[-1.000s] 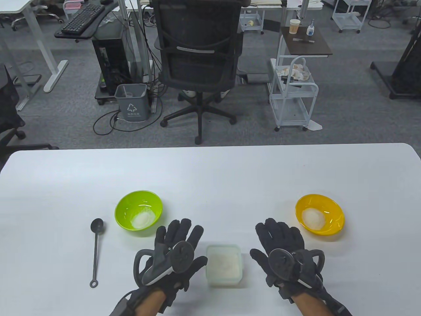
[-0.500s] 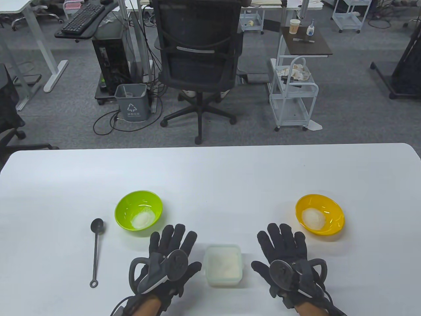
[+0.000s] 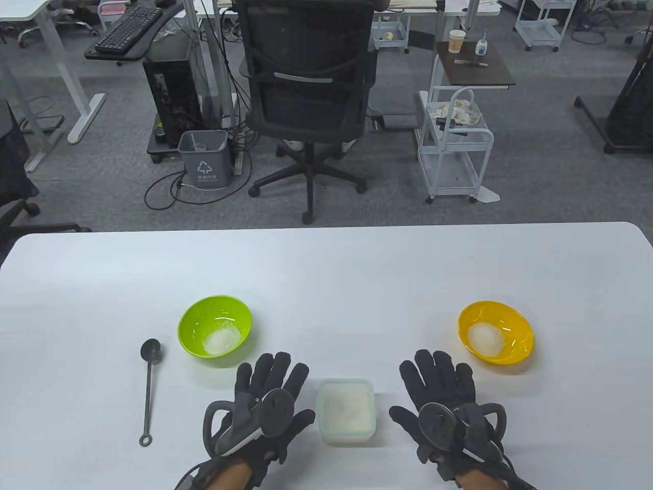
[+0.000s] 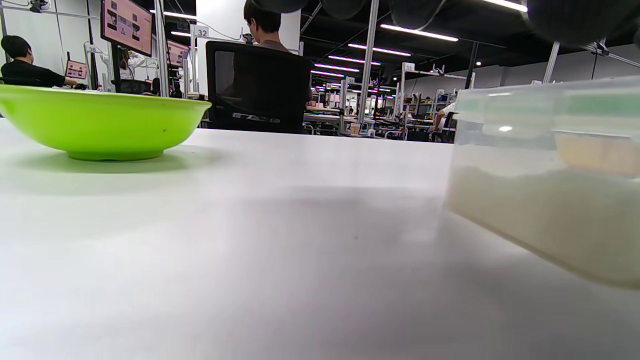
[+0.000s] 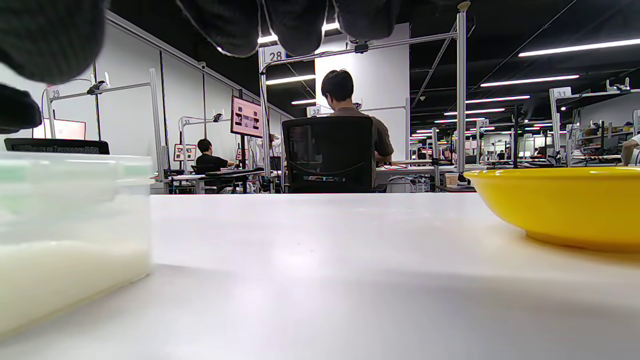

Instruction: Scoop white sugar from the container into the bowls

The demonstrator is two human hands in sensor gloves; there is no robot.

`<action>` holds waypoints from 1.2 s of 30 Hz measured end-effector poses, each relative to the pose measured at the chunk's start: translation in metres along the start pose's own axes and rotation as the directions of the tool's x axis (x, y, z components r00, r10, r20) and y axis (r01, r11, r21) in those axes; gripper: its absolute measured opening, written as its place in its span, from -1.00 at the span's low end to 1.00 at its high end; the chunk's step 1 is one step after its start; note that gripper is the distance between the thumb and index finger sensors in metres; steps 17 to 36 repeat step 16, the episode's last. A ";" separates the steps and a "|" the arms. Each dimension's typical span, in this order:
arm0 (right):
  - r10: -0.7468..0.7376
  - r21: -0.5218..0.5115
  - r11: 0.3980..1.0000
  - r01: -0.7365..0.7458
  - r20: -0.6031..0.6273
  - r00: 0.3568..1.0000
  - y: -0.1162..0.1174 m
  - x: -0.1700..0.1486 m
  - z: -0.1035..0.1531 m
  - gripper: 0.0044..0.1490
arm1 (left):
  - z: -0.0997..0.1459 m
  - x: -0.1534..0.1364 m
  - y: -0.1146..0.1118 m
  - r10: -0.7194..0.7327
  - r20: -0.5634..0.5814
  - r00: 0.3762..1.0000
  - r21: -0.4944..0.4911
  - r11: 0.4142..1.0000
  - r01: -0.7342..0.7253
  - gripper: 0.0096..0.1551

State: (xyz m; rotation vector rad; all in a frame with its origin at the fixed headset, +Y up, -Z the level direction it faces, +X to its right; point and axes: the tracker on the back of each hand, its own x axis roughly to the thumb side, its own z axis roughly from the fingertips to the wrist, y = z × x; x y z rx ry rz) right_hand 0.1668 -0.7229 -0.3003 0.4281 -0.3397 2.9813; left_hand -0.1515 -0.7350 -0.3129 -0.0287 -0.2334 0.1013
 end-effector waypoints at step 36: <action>-0.018 0.025 1.000 0.018 -0.004 1.000 0.003 0.000 0.000 0.02 | -0.001 -0.002 -0.001 0.016 -0.011 1.000 -0.013 1.000 -0.016 0.01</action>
